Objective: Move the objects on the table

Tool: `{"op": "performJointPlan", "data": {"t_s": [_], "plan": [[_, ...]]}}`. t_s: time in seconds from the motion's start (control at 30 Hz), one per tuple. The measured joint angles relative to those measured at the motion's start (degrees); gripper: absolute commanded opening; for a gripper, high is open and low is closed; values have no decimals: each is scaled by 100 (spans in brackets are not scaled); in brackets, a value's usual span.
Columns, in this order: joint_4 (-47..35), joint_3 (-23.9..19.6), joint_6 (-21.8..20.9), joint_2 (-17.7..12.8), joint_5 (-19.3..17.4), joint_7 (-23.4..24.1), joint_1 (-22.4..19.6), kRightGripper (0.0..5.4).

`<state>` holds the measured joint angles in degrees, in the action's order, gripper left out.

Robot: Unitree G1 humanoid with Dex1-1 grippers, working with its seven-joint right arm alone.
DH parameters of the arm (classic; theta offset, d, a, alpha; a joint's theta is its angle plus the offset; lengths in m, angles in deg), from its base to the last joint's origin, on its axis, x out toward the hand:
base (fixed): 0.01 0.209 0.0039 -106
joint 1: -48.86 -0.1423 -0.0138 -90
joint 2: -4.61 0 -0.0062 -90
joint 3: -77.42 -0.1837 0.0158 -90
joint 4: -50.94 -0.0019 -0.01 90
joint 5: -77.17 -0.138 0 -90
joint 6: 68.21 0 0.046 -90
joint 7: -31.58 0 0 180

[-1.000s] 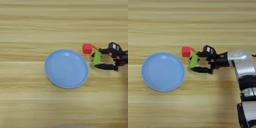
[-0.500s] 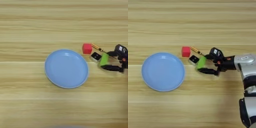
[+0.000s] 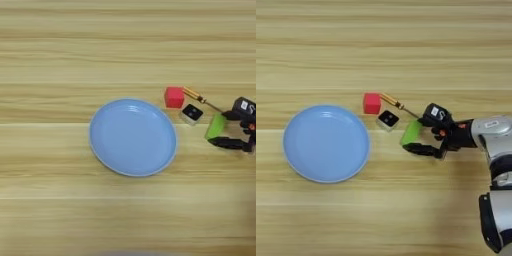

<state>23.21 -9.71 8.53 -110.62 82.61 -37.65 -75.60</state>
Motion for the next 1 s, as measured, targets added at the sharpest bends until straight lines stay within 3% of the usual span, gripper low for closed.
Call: {"op": "performJointPlan", "data": {"t_s": [0.03, 0.23, 0.77, 1.0], "plan": [[12, 7, -11, 3, 14, 9, -12, 481], [83, 61, -110, 55, 111, 129, -96, 538], [43, 98, -150, 139, 89, 0, -131, 538], [-192, -41, -135, 226, -146, -121, -126, 538]]}}
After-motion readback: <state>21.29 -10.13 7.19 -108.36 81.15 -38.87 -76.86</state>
